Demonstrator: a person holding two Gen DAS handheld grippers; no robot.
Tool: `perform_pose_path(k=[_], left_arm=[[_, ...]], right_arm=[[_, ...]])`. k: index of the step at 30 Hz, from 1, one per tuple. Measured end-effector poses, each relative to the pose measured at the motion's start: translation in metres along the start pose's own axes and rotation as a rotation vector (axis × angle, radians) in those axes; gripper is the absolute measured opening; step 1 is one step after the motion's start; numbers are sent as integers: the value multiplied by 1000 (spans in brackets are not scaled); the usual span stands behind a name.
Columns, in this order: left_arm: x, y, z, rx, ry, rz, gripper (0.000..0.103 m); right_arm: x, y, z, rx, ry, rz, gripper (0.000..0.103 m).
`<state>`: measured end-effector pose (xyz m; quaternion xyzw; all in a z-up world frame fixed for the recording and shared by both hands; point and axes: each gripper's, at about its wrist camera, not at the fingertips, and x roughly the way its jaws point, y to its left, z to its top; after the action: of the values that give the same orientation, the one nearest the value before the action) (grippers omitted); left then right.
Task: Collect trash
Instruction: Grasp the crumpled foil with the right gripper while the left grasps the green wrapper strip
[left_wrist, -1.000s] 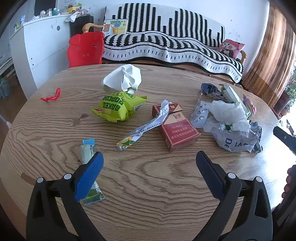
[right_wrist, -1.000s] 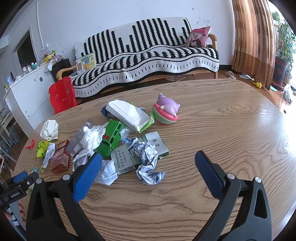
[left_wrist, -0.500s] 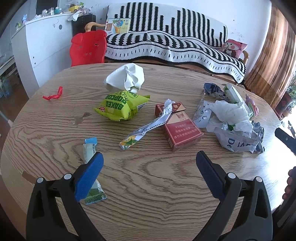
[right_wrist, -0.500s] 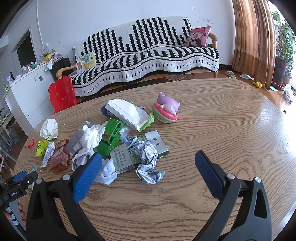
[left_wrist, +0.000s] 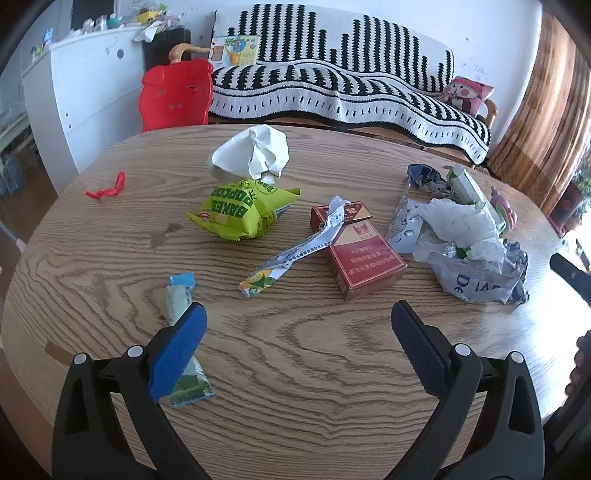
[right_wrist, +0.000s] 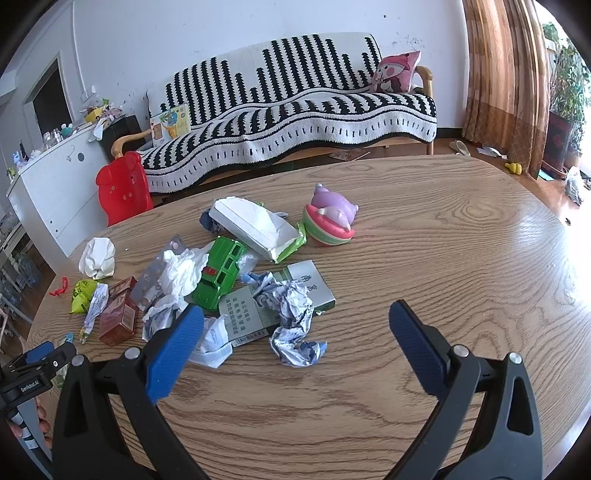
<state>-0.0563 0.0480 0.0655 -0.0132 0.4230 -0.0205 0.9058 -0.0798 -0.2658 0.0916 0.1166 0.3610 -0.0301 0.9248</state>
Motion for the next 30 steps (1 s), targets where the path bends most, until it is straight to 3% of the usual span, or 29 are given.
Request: perform_pose_path(k=[4, 8, 14, 21, 27, 30], left_arm=[[-6, 15, 1, 27, -35, 77, 97], [0, 39, -2, -12, 4, 86, 97], [1, 64, -1, -66, 33, 88, 97], [13, 72, -11, -54, 93, 108, 97], [33, 83, -12, -93, 149, 144, 97], [36, 80, -11, -67, 129, 179, 98]], right_arm=[[-1, -9, 5, -14, 13, -26, 97], [-3, -35, 9, 23, 2, -104, 97], [0, -58, 7, 124, 66, -63, 97], [10, -33, -2, -95, 141, -35, 97], [37, -28, -7, -113, 201, -4, 97], [59, -23, -8, -143, 254, -19, 98]])
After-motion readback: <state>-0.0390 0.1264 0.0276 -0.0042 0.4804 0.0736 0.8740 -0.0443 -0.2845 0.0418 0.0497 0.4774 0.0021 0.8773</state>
